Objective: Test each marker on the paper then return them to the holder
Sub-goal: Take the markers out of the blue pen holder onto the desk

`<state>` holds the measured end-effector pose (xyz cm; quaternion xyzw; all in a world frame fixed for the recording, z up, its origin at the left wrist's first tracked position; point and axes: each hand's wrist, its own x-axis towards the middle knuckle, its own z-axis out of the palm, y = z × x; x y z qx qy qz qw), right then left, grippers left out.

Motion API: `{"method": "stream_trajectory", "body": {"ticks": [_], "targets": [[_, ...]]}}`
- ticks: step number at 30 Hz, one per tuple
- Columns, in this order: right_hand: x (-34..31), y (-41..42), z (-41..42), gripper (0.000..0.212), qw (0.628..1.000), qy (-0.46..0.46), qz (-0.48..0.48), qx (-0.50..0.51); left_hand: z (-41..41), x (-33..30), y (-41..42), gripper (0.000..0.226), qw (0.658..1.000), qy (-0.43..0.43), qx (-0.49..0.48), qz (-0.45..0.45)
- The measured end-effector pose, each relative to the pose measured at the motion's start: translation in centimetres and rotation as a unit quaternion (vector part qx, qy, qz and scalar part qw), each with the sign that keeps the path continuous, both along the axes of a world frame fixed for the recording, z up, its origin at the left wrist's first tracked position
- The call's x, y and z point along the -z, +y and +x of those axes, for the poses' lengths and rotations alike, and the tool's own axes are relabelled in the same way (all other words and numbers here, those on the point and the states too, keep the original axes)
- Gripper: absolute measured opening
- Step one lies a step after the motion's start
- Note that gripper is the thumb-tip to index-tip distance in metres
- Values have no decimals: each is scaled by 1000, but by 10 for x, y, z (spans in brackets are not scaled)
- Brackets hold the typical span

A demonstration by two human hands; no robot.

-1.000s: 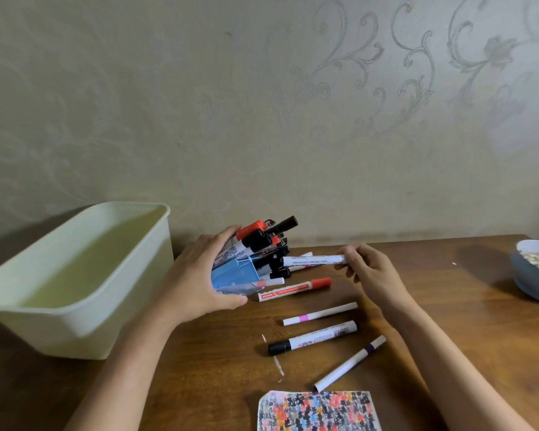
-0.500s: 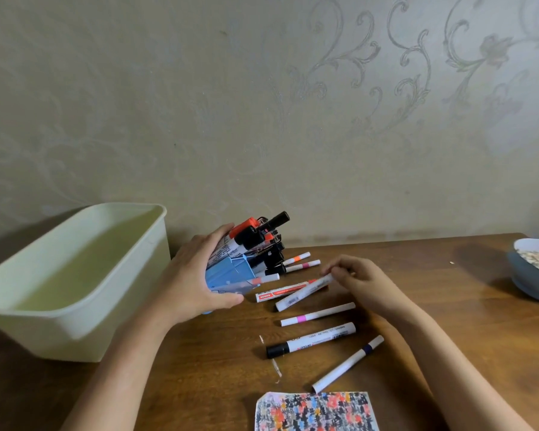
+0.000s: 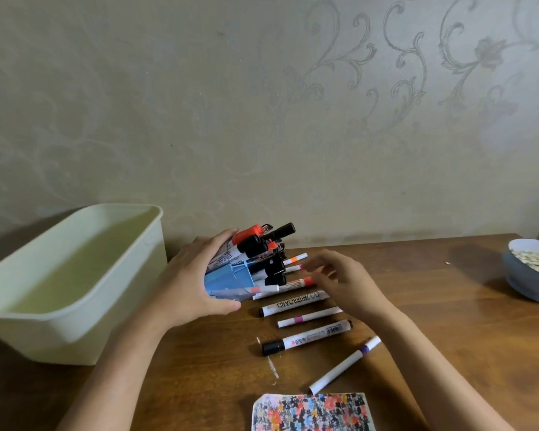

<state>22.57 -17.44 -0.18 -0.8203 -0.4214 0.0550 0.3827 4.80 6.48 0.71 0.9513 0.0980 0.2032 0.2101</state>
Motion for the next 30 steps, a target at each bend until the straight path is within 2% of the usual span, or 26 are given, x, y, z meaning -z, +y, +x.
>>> {"method": "stream_trajectory", "body": {"ticks": [1, 3, 5, 7, 10, 15, 19, 23, 26, 30], "targets": [[-4, 6, -9, 17, 999, 29, 35, 6, 0, 0, 0, 119, 1000, 2, 0, 4], [-10, 17, -30, 53, 995, 94, 44, 1, 1, 0, -1, 119, 1000, 2, 0, 12], [-10, 24, -46, 91, 992, 127, 12, -2, 2, 0, -2, 118, 1000, -2, 3, 20], [-6, 31, -55, 100, 992, 129, -1, 6, 2, -1, -3, 118, 1000, -5, 2, 29], [-1, 38, -63, 87, 987, 153, 35, 40, 1, -1, -2, 118, 1000, -6, -3, 28], [-4, 36, -65, 44, 964, 223, 117, 87, 1, -1, -2, 119, 1000, 0, -4, 23], [-5, 35, -63, 41, 963, 225, 144, 29, 2, -1, -4, 119, 999, -1, -7, 33], [1, 35, -63, 26, 981, 148, 124, 19, 2, 0, -3, 119, 999, -3, -6, 35], [3, 36, -59, 17, 984, 129, 119, 23, 2, 0, -2, 119, 999, 1, -3, 34], [2, 34, -52, 30, 992, 71, 102, -10, 1, 0, 0, 118, 1000, -13, -9, 8]]}}
